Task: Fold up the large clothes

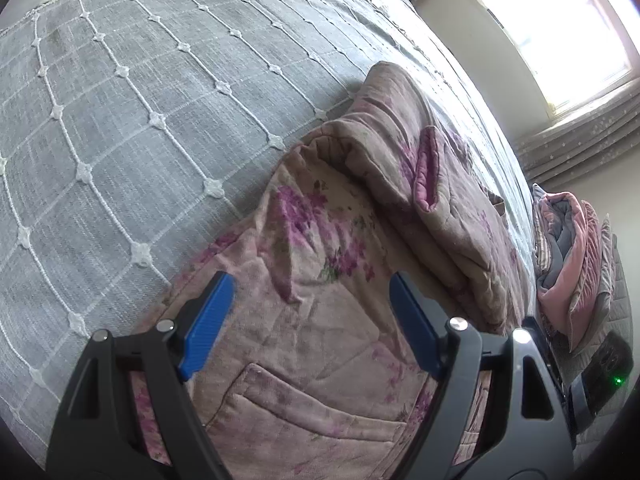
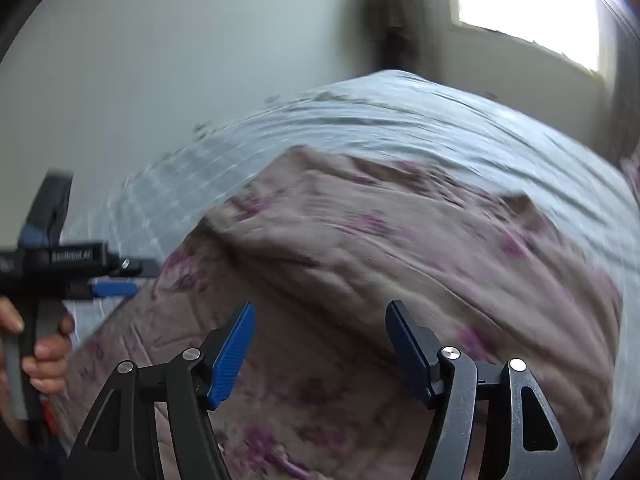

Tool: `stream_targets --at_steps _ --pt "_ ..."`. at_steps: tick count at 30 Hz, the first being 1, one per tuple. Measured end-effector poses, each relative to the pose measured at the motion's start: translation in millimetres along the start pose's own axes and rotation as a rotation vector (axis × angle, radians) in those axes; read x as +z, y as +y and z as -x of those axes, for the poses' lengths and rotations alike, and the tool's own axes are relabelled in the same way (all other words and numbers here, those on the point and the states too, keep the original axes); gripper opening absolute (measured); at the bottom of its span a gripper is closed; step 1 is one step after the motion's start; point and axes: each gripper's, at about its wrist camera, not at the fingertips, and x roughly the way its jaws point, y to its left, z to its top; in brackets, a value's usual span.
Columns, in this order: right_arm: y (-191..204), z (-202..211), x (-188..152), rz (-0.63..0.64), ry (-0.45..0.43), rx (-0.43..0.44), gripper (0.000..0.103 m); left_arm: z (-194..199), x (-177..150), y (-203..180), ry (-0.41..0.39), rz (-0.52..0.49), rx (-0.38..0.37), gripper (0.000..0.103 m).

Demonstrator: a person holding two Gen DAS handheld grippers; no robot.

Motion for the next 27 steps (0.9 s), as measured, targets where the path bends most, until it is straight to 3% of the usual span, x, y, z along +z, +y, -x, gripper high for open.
stream_targets --at_steps 4,7,10,14,17,20,23,27 --pt "-113 42 -31 -0.429 -0.065 -0.052 0.069 0 0 -1 0.003 -0.001 -0.005 0.081" --pt "-177 68 -66 -0.669 -0.108 -0.043 0.069 -1 -2 -4 0.001 -0.012 0.003 0.081" --pt "-200 68 -85 -0.745 -0.075 -0.021 0.069 -2 -4 -8 -0.004 -0.022 0.009 0.081" --pt "-209 46 -82 -0.794 -0.030 -0.013 0.069 -3 -7 -14 -0.015 -0.055 0.033 0.081" --pt "-222 39 -66 -0.781 -0.069 -0.093 0.068 -5 -8 -16 -0.014 -0.073 0.047 0.081" --pt "-252 44 -69 -0.933 -0.137 -0.078 0.063 -6 -8 -17 -0.012 -0.080 0.052 0.081" --pt "-270 51 -81 -1.007 -0.179 -0.133 0.053 -6 -7 -16 -0.013 -0.080 0.049 0.081" --pt "-243 41 -76 -0.877 -0.099 -0.182 0.054 -8 -6 -17 -0.009 -0.085 0.049 0.081"
